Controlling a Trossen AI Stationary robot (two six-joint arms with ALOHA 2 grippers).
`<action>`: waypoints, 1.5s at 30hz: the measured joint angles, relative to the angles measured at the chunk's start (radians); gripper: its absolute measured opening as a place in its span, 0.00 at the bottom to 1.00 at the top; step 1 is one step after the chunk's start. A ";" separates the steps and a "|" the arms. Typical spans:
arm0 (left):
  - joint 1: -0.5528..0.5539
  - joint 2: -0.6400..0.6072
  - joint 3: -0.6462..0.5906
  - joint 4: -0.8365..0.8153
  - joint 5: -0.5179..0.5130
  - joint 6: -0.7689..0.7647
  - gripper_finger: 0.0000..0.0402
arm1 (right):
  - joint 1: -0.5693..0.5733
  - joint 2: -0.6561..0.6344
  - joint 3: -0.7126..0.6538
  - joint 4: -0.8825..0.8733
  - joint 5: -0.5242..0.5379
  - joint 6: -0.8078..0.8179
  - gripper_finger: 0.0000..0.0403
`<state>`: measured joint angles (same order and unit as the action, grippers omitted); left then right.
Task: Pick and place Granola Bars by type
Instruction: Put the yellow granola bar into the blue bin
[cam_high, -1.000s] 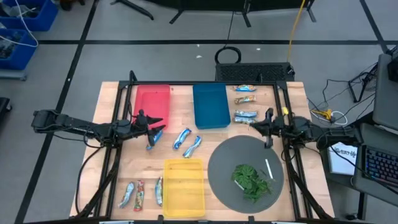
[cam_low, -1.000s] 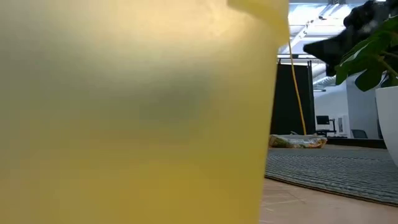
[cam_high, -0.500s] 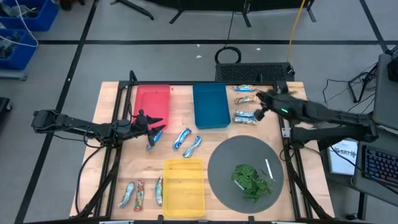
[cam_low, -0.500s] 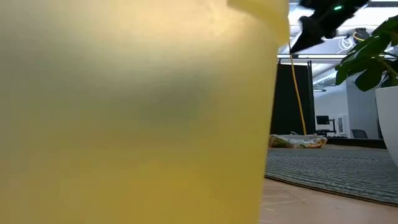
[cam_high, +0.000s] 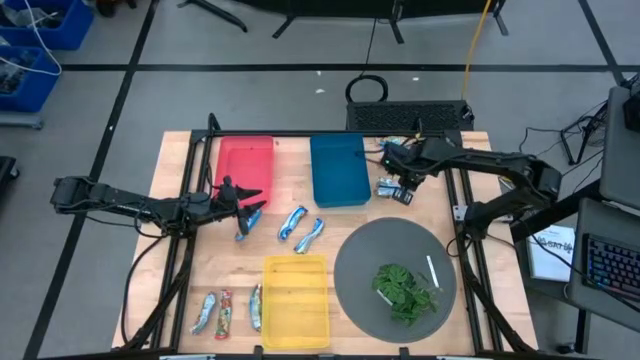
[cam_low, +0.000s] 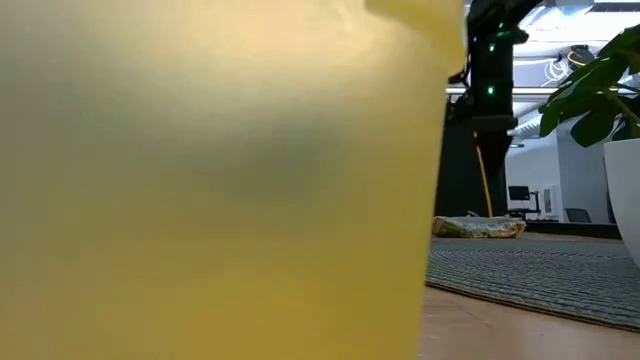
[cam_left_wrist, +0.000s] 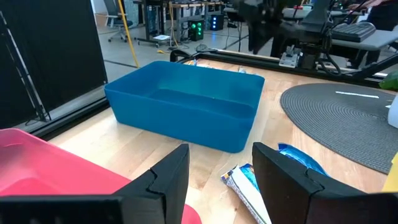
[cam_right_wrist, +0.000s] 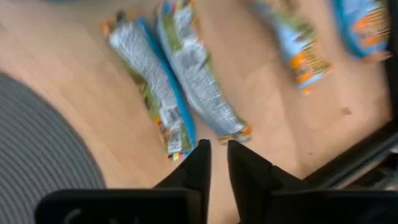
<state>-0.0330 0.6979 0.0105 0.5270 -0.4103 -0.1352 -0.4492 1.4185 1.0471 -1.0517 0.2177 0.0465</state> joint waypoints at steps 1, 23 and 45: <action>0.000 0.000 0.000 0.000 0.000 0.000 0.45 | 0.003 0.006 -0.011 0.025 -0.018 0.003 0.18; 0.000 0.000 0.000 0.000 0.000 0.000 0.45 | 0.003 0.019 -0.281 0.364 -0.084 0.047 0.36; 0.000 0.000 0.000 0.000 0.000 0.000 0.45 | 0.056 -0.024 -0.341 0.486 -0.096 0.067 0.00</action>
<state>-0.0333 0.6979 0.0105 0.5266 -0.4099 -0.1352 -0.3936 1.3946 0.7057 -0.5656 0.1216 0.1133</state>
